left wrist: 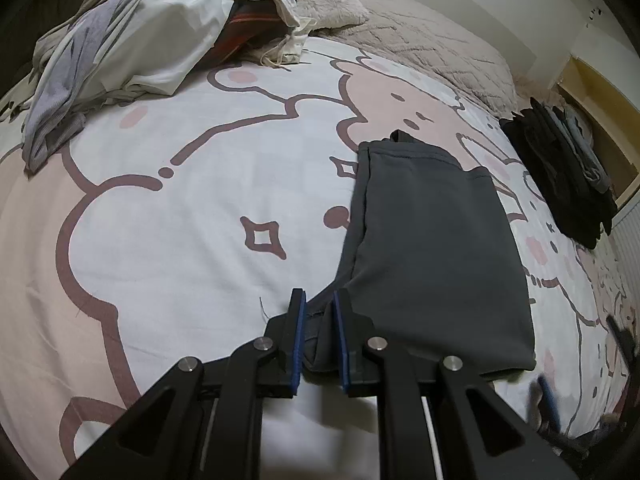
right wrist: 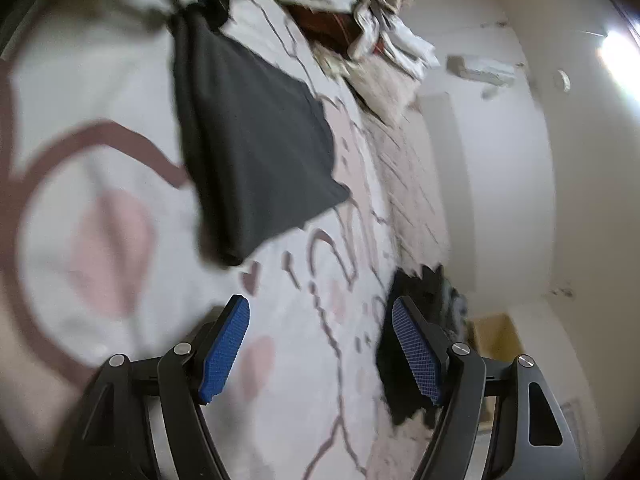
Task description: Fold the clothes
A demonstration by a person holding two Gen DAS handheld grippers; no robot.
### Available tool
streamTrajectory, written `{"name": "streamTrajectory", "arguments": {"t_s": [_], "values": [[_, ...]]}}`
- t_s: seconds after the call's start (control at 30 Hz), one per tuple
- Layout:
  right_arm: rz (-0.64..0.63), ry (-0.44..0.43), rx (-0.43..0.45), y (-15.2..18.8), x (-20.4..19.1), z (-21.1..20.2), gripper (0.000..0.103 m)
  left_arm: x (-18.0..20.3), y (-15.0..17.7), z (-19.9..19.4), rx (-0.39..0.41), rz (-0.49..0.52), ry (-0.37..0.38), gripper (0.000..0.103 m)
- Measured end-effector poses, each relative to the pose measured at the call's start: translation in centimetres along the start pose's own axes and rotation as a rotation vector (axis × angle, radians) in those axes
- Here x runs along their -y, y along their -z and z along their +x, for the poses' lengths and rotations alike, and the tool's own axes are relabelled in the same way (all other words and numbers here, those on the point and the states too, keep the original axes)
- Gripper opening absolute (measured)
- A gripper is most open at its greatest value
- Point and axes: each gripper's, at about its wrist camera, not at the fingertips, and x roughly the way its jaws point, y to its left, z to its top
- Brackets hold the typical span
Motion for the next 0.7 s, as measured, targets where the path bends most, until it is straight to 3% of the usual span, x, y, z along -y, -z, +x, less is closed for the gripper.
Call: {"name": "streamTrajectory", "arguments": {"t_s": [0.17,0.3,0.6,0.7], "values": [[-0.143,-0.014,0.042,-0.5,-2.5,-0.5,0.074,-0.1,-0.1,0.0,-0.002,-0.015,0.009,0.014],[-0.120,-0.035,-0.003,-1.4,-2.5,1.1,0.074,-0.4,-0.1,0.0,-0.006,-0.029,0.019,0.014],[-0.166,0.045,0.071,-3.2,-3.4,3.2,0.074,-0.7,-0.2,0.1,-0.011,-0.058,0.036,0.014],[-0.184,0.069,0.107,-3.6,-3.8,3.4,0.066,-0.7,-0.2,0.2,-0.011,-0.057,0.040,0.014]]}}
